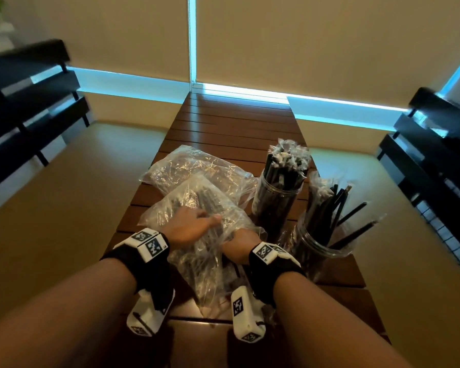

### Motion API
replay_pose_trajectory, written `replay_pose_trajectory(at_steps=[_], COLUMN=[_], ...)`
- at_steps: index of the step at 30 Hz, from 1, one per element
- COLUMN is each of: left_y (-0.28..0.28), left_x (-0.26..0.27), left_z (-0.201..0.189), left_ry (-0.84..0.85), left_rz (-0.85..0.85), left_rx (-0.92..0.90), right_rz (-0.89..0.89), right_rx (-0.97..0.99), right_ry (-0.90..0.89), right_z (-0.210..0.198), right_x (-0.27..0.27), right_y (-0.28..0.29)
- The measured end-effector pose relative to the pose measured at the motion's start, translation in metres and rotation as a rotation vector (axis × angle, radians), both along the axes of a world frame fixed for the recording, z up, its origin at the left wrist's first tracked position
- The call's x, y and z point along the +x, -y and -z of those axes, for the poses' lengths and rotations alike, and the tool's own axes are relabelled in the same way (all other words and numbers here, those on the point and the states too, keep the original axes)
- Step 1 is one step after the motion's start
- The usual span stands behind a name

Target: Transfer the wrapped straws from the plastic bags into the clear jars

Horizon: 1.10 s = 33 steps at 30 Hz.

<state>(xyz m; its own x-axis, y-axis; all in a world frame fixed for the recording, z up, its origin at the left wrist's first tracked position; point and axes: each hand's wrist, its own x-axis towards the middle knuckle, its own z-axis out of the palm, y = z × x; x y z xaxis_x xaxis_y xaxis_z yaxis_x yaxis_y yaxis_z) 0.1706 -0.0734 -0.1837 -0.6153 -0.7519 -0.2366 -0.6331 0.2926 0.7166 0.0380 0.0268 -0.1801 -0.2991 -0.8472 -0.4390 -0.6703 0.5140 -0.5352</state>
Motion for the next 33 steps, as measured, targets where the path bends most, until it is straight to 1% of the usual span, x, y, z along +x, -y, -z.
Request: replay_pose_trajectory(at_steps=[3, 8, 10, 12, 15, 17, 18, 22, 28, 30, 33], left_y=[-0.001, -0.001, 0.0, -0.004, -0.018, -0.022, -0.021, -0.021, -0.025, -0.03, -0.037], left_x=[0.0, -0.001, -0.003, -0.005, -0.007, -0.008, -0.008, -0.01, -0.016, -0.023, -0.038], left_z=[0.001, 0.001, 0.001, 0.0, -0.002, -0.003, -0.003, -0.005, -0.01, -0.016, -0.021], left_ry=[0.01, 0.107, 0.148, 0.236, 0.389, 0.417, 0.42, 0.461, 0.49, 0.523, 0.618], left_rz=[0.016, 0.019, 0.023, 0.061, 0.182, 0.228, 0.24, 0.241, 0.24, 0.238, 0.234], left_rx=[0.011, 0.036, 0.036, 0.004, -0.101, -0.167, -0.177, -0.164, -0.165, -0.2, -0.297], right_rz=[-0.041, -0.027, -0.005, 0.028, 0.073, 0.12, 0.133, 0.111, -0.005, -0.034, -0.111], right_rx=[0.012, 0.008, 0.028, 0.022, 0.03, 0.035, 0.033, 0.058, 0.097, 0.111, 0.11], right_ry=[-0.014, -0.091, -0.09, -0.079, -0.017, 0.027, 0.021, -0.107, -0.259, -0.273, -0.335], right_z=[-0.003, -0.007, -0.009, -0.011, -0.015, -0.016, -0.016, -0.016, -0.026, -0.034, -0.054], right_x=[-0.001, -0.005, -0.006, -0.007, -0.009, -0.011, -0.012, -0.014, -0.024, -0.028, -0.035], right_y=[-0.003, -0.015, -0.02, -0.025, -0.031, -0.033, -0.034, -0.038, -0.053, -0.066, -0.088])
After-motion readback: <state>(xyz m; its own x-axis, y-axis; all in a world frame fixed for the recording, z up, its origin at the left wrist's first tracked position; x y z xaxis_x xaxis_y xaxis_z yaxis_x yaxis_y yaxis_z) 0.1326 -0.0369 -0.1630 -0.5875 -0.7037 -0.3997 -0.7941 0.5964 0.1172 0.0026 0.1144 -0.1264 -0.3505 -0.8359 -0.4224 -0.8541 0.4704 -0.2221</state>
